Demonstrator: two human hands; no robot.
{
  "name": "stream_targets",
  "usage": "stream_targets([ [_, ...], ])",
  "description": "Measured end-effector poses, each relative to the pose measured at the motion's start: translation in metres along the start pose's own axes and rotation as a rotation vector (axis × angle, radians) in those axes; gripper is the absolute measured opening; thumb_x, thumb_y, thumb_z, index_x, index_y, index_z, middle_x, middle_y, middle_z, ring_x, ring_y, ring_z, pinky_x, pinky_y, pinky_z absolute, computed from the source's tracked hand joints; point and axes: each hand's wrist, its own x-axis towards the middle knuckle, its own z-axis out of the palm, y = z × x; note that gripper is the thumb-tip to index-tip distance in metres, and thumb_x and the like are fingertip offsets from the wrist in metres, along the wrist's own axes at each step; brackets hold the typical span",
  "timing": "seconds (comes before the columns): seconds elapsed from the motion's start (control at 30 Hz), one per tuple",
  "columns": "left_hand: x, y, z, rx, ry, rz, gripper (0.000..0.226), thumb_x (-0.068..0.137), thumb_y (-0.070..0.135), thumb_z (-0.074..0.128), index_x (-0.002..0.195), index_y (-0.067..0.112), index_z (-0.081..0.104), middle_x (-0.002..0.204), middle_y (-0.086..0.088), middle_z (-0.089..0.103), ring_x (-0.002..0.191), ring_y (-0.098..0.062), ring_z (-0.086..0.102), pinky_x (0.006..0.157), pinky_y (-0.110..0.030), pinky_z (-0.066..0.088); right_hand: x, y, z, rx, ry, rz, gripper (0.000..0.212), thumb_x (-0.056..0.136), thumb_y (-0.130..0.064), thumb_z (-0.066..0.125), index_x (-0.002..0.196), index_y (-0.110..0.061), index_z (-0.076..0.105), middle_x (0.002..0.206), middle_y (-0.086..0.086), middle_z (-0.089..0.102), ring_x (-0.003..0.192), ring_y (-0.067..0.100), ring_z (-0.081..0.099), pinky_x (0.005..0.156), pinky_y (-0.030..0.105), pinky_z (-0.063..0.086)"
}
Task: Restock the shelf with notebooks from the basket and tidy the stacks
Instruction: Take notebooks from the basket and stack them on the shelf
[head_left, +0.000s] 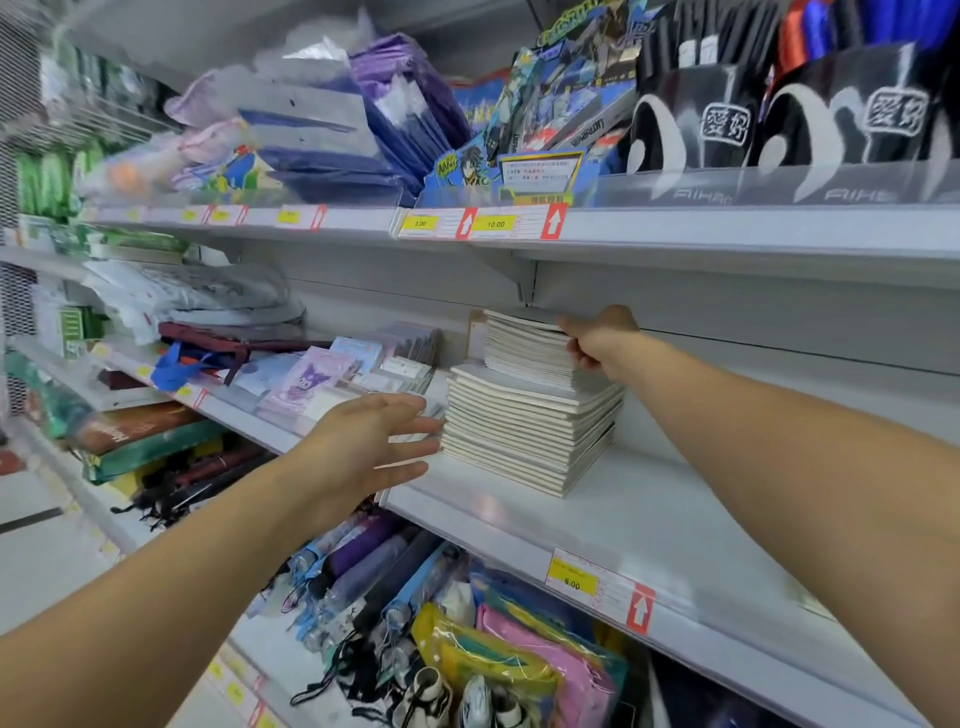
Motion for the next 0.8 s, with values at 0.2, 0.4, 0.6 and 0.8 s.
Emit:
stream_targets([
  [0.2, -0.007, -0.006, -0.007, 0.042, 0.007, -0.021, 0.023, 0.096, 0.027, 0.059, 0.116, 0.016, 0.064, 0.111, -0.004, 0.072, 0.098, -0.02, 0.071, 0.072, -0.029, 0.057, 0.0, 0.003, 0.009, -0.434, 0.163, -0.181, 0.057, 0.088, -0.051, 0.067, 0.127, -0.01, 0.059, 0.129, 0.01, 0.063, 0.115, 0.032, 0.061, 0.084, 0.032, 0.049],
  [0.4, -0.012, -0.008, -0.018, 0.063, 0.048, -0.037, 0.022, 0.097, 0.025, 0.058, 0.116, 0.016, 0.064, 0.111, -0.005, 0.071, 0.1, -0.021, 0.07, 0.08, -0.033, 0.058, -0.006, 0.001, 0.015, -0.518, 0.181, -0.213, 0.035, 0.096, -0.035, 0.06, 0.106, -0.001, 0.066, 0.113, 0.018, 0.068, 0.104, 0.036, 0.064, 0.079, 0.034, 0.048],
  [0.6, -0.009, -0.007, -0.014, 0.061, 0.063, -0.057, 0.021, 0.097, 0.024, 0.057, 0.116, 0.016, 0.063, 0.112, -0.005, 0.071, 0.099, -0.021, 0.069, 0.07, -0.029, 0.056, -0.005, -0.004, 0.015, -0.652, 0.16, -0.294, 0.029, 0.099, -0.025, 0.056, 0.11, 0.001, 0.063, 0.115, 0.022, 0.065, 0.106, 0.038, 0.062, 0.074, 0.032, 0.042],
  [0.8, -0.007, -0.012, -0.013, 0.083, 0.041, -0.083, 0.021, 0.097, 0.025, 0.058, 0.115, 0.015, 0.063, 0.112, -0.005, 0.07, 0.1, -0.022, 0.069, 0.08, -0.033, 0.058, 0.0, -0.006, 0.012, -0.704, 0.109, -0.294, 0.029, 0.099, -0.022, 0.057, 0.111, 0.003, 0.064, 0.117, 0.023, 0.065, 0.107, 0.038, 0.062, 0.076, 0.03, 0.042],
])
